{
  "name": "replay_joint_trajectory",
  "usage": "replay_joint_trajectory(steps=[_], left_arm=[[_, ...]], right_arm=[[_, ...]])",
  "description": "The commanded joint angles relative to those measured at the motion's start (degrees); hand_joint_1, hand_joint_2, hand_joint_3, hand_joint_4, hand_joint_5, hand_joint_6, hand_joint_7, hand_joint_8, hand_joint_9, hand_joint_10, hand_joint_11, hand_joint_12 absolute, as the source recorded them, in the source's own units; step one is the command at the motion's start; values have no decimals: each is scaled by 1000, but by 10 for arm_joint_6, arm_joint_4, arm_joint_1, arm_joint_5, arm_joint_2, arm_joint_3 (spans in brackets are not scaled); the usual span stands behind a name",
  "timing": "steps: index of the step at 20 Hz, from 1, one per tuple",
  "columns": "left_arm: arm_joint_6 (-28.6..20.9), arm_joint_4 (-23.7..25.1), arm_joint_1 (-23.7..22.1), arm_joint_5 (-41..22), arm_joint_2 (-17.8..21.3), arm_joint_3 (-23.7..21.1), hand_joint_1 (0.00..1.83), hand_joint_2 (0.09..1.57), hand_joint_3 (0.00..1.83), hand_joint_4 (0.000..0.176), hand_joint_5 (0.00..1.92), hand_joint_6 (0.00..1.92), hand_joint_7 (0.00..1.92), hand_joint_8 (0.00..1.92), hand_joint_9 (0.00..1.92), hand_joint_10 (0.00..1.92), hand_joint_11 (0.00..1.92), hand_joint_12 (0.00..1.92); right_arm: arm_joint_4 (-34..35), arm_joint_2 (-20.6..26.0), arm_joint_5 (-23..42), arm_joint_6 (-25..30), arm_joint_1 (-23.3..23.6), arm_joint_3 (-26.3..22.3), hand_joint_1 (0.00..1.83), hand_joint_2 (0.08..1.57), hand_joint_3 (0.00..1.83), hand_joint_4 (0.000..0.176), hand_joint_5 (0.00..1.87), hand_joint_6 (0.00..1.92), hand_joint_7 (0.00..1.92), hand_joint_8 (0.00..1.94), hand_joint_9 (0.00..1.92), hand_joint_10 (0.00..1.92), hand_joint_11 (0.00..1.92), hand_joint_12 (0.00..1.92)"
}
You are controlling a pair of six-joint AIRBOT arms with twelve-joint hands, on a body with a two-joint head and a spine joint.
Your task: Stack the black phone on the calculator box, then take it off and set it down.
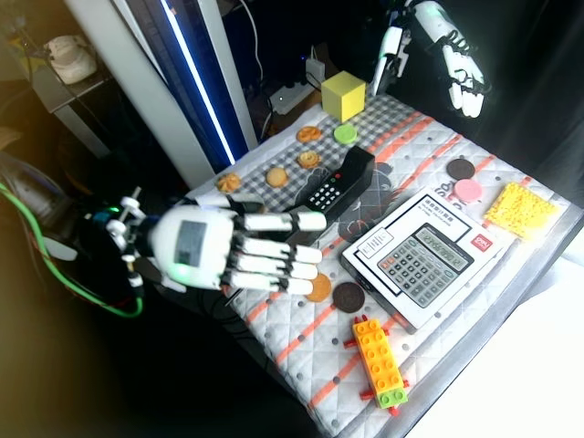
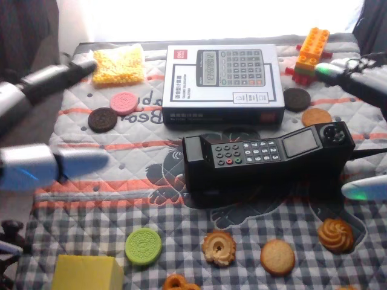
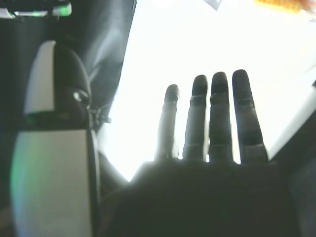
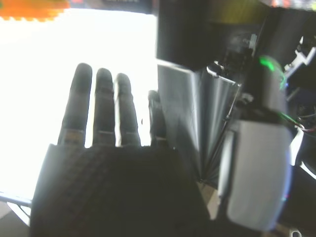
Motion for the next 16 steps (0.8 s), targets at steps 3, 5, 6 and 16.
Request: replay_joint_trajectory(steps=[3,5,6,16], left_arm=[[-118,20,37,-189,20,2,774,954,8,93,76,1,100,3,10,0,0,5],[-199,18,77,-257,27,5,803,950,4,94,57,0,95,1,39,13,0,0],[-248,14,101,-292,27,11,748,942,0,86,22,0,122,10,73,24,30,14],[-426,40,130,-399,8,48,118,1291,15,2,51,5,143,10,215,0,0,590]], right_arm=[[68,38,181,-17,-51,-33,609,770,0,176,0,0,0,0,0,0,0,0],[114,60,259,-28,-106,-60,626,738,0,176,0,0,0,0,0,0,0,0],[141,68,305,-28,-139,-70,685,740,0,176,0,0,0,0,0,0,0,0],[109,84,326,-55,-104,-96,596,1106,23,155,0,0,18,0,65,1,58,23]])
